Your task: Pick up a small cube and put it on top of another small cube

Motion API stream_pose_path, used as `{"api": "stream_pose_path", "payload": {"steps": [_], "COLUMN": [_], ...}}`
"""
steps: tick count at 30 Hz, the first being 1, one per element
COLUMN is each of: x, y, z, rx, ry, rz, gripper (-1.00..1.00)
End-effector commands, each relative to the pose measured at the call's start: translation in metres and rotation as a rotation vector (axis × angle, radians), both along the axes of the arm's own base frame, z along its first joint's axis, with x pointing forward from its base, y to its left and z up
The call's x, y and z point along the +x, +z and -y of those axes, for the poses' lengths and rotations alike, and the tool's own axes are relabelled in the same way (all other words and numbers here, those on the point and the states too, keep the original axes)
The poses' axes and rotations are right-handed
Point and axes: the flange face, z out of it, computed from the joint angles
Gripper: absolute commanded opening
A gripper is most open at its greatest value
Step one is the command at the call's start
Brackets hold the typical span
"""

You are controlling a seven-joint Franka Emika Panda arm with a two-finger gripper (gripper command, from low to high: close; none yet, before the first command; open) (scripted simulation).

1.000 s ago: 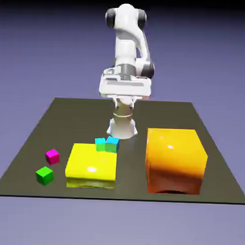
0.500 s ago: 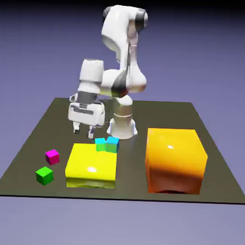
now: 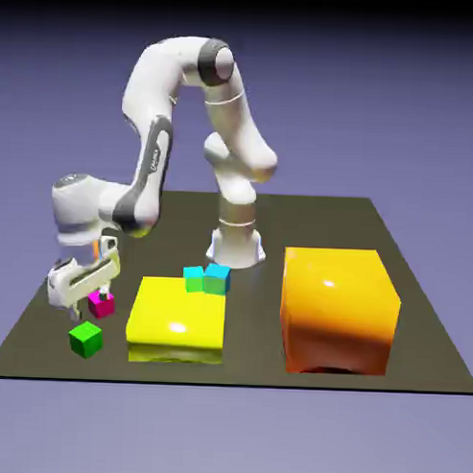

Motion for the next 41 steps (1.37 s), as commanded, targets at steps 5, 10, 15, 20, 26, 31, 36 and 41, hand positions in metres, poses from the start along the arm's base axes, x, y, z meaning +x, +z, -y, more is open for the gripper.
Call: {"api": "stream_pose_path", "payload": {"steps": [5, 10, 15, 20, 26, 31, 36, 41], "x": [0.000, 0.001, -0.024, -0.090, -0.162, -0.155, -0.154, -0.162], "y": [-0.054, -0.061, 0.001, 0.025, 0.044, -0.004, -0.013, 0.044], "z": [0.003, 0.002, 0.010, 0.009, -0.002, -0.003, -0.004, -0.002], "rx": [0.024, 0.024, 0.024, 0.026, 0.026, 0.027, 0.027, 0.026], "ry": [-0.051, -0.051, -0.122, -0.362, -0.621, -0.620, -0.620, -0.621], "rz": [-0.011, -0.011, -0.011, -0.010, -0.004, -0.003, -0.003, -0.004], "gripper": [0.00, -1.00, -1.00, -1.00, -1.00, -1.00, 1.00, 1.00]}}
